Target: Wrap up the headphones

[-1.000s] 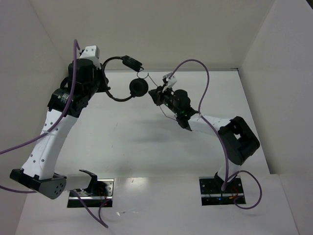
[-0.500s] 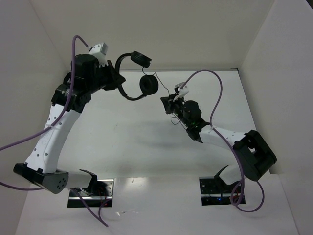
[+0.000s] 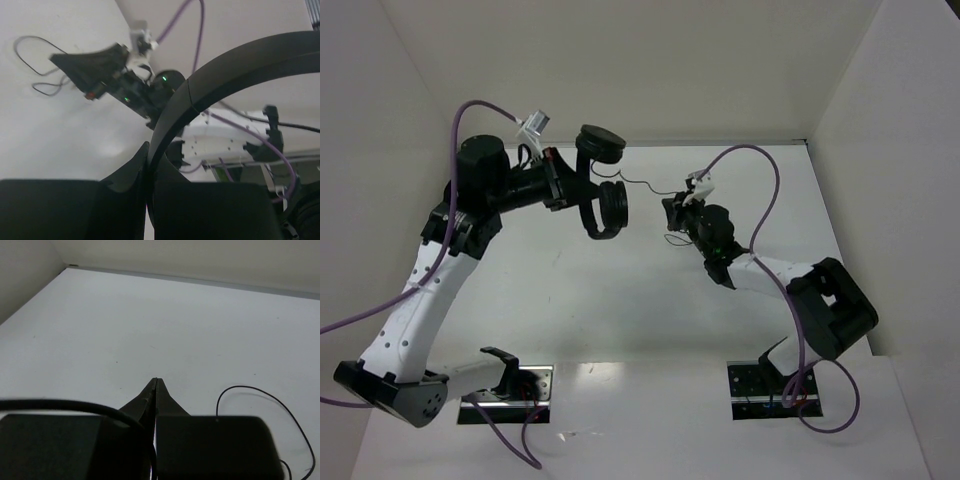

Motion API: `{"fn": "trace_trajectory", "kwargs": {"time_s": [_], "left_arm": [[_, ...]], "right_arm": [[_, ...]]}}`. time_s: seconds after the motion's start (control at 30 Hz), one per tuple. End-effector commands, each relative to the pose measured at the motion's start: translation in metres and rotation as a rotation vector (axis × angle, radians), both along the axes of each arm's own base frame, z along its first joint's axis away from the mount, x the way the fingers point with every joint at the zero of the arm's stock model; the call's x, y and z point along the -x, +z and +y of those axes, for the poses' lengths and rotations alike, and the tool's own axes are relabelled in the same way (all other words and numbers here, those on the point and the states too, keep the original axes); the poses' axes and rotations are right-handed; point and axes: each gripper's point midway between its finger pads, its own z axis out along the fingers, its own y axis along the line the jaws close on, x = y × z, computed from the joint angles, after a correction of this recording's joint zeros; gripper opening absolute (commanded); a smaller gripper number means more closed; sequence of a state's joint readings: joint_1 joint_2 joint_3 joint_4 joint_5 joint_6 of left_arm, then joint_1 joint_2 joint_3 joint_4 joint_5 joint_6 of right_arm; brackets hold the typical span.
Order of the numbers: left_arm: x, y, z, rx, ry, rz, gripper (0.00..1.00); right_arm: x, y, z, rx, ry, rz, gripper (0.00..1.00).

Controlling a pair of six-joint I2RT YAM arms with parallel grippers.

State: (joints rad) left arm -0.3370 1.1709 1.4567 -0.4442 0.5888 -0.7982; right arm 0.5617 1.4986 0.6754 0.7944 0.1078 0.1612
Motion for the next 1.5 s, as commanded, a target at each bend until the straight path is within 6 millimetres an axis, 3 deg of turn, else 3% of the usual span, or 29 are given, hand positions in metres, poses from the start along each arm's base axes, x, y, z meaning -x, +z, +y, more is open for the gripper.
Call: {"fn": "trace_trajectory", "kwargs": {"time_s": [0.0,0.1,0.23,0.33,0.37,0.43,0.47,0.5,0.7,0.87,0.9,0.97,1.0,1.1,1.27,1.3,1.47], "left_arm": [[0.040,0.027,-0.012,0.096,-0.202,-0.080,0.00],[0.053,0.009,-0.011,0.065,-0.256,-0.051,0.00],[0.065,-0.010,-0.012,0.030,-0.335,-0.067,0.00],[0.072,-0.031,-0.007,-0.025,-0.340,-0.021,0.00],[0.070,-0.042,-0.005,-0.052,-0.335,-0.014,0.00],[0.076,-0.055,0.000,-0.085,-0.321,0.018,0.00],[0.073,-0.064,0.002,-0.112,-0.300,0.031,0.00],[0.072,-0.074,0.005,-0.147,-0.292,0.029,0.00],[0.066,-0.139,0.038,-0.399,-0.163,0.173,0.00],[0.061,-0.179,0.073,-0.631,-0.042,0.254,0.00],[0.061,-0.185,0.077,-0.681,-0.037,0.260,0.00],[0.057,-0.203,0.093,-0.801,0.014,0.292,0.00],[0.058,-0.217,0.098,-0.851,0.015,0.332,0.00],[0.055,-0.241,0.110,-1.013,0.011,0.359,0.00],[0.030,-0.253,0.130,-1.197,0.095,0.381,0.00],[0.027,-0.254,0.134,-1.224,0.128,0.404,0.00],[-0.013,-0.255,0.156,-1.396,0.319,0.421,0.00]], "right_arm": [[-0.014,0.036,0.017,-0.065,0.041,-0.121,0.01],[-0.022,0.045,0.028,-0.069,0.069,-0.154,0.01],[-0.032,0.031,0.050,-0.036,0.149,-0.131,0.01],[-0.044,0.030,0.053,0.000,0.138,-0.138,0.01],[-0.054,0.022,0.048,0.031,0.089,-0.130,0.01],[-0.071,0.030,0.045,0.070,0.032,-0.150,0.01],[-0.083,0.023,0.036,0.122,-0.036,-0.153,0.01],[-0.095,0.036,0.035,0.129,-0.076,-0.171,0.01],[-0.153,0.058,0.002,0.135,-0.276,-0.165,0.01],[-0.178,0.062,-0.006,0.184,-0.325,-0.135,0.01],[-0.186,0.080,-0.008,0.168,-0.337,-0.157,0.01],[-0.190,0.080,0.003,0.194,-0.281,-0.158,0.01],[-0.192,0.100,0.007,0.176,-0.266,-0.185,0.01],[-0.195,0.112,0.022,0.169,-0.201,-0.184,0.01],[-0.184,0.122,0.043,0.227,-0.133,-0.215,0.01],[-0.177,0.136,0.048,0.216,-0.115,-0.233,0.01],[-0.155,0.163,0.055,0.212,-0.089,-0.238,0.01]]}}
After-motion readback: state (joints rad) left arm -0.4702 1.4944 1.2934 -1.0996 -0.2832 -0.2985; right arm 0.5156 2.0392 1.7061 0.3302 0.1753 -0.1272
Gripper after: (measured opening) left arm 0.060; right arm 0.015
